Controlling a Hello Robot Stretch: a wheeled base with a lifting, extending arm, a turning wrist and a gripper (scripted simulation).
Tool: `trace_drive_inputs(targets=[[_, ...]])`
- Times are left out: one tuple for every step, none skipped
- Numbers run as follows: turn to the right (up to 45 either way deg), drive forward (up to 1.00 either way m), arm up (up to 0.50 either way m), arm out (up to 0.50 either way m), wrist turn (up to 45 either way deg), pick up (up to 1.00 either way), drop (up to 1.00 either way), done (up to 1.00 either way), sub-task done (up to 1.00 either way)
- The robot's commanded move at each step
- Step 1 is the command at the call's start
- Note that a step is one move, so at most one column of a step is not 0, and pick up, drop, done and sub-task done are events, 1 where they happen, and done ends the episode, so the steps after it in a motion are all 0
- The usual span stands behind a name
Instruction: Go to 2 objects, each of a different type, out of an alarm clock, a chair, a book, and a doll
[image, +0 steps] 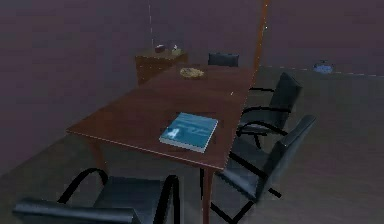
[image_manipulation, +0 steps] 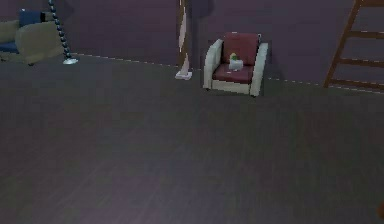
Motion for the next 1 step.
trace_drive_inputs(targets=[[0.0, 0.00, 0.00, 0.00, 0.0, 0.00, 0.00, 1.00, 0.00]])
